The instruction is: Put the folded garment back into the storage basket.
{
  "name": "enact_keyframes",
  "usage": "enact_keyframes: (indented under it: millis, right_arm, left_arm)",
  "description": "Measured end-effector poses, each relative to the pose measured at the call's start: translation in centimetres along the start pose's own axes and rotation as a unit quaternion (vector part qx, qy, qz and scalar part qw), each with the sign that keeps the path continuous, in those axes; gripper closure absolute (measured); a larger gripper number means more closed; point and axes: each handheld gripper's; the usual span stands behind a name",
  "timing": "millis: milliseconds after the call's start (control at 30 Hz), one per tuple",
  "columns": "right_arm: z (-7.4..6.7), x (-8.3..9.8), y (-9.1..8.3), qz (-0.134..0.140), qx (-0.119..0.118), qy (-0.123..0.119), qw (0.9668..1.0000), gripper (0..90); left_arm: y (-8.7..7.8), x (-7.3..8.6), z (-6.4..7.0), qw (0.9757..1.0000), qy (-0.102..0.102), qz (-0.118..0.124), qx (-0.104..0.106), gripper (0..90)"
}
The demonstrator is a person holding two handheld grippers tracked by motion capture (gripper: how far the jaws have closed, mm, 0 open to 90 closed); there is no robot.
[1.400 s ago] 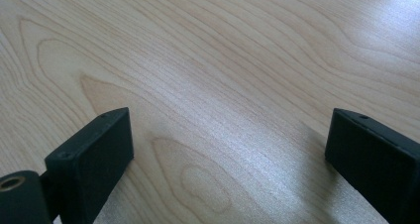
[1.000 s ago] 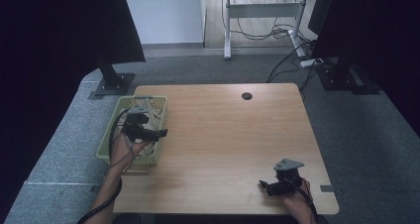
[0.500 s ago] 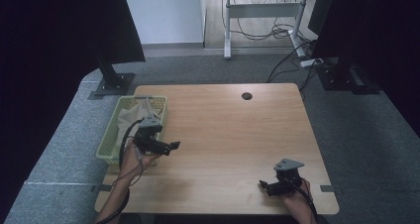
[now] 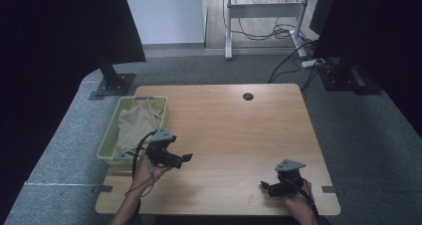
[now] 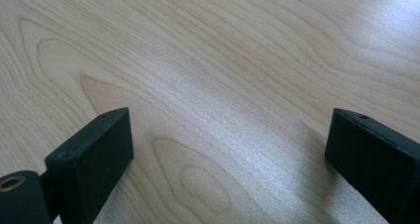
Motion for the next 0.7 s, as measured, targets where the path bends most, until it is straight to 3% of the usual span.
enact_keyframes:
  millis: [267, 700]
  right_arm:
    - [0.0, 0.0, 0.0, 0.000, 0.000, 0.000, 1.0000, 4.4]
    - [0.0, 0.0, 0.0, 0.000, 0.000, 0.000, 1.0000, 4.3]
  left_arm:
    - [1.8, 1.6, 1.0, 0.9998, 0.010, 0.003, 0.017, 0.5]
    - [4.6, 4.4, 1.8, 0.9992, 0.028, -0.029, -0.002, 0.6]
Point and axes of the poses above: each handheld gripper's, and its own axes: y roughly forward along the jaws, x roughly out of its underside, z roughly to its right, and after that the axes turned 3 degrees about -y, right-handed
